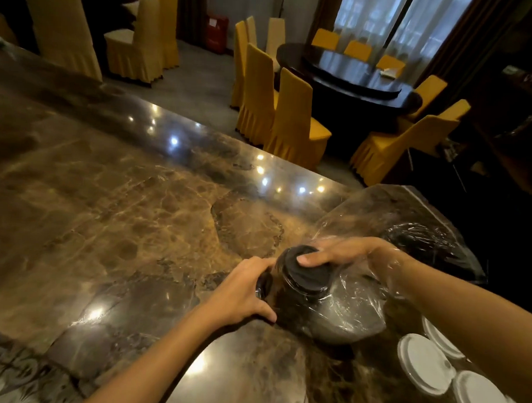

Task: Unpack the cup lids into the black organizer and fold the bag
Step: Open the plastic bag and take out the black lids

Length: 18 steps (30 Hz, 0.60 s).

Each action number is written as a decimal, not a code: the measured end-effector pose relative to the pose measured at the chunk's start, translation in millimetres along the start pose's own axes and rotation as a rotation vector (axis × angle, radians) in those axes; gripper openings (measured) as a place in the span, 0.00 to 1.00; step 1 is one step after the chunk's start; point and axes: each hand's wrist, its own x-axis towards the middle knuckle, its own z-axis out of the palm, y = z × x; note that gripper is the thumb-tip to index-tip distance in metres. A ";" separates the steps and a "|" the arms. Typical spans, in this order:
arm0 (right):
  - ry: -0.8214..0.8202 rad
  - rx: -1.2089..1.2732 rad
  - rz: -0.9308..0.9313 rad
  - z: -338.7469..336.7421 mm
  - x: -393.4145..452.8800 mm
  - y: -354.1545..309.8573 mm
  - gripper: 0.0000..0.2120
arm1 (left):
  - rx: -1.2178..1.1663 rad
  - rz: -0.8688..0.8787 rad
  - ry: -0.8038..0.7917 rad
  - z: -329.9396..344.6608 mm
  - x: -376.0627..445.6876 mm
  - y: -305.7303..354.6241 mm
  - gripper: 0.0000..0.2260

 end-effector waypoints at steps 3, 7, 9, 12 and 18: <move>-0.065 0.030 -0.034 -1.3 -4.2 1.0 0.35 | -0.054 -0.003 0.017 -1.5 -0.5 2.0 0.41; -0.047 -0.005 -0.102 -1.8 -4.6 3.2 0.39 | -0.050 -0.018 -0.029 -7.4 2.1 -0.4 0.37; -0.062 0.034 -0.123 -1.7 -3.7 6.8 0.40 | -0.060 -0.047 -0.022 -11.2 2.1 -1.1 0.32; -0.067 0.094 -0.087 -3.5 -6.5 11.7 0.39 | -0.054 -0.076 0.027 -11.0 0.7 2.7 0.21; -0.072 0.194 -0.126 -8.4 -13.1 19.4 0.39 | -0.046 -0.096 0.057 -4.4 -1.6 5.9 0.19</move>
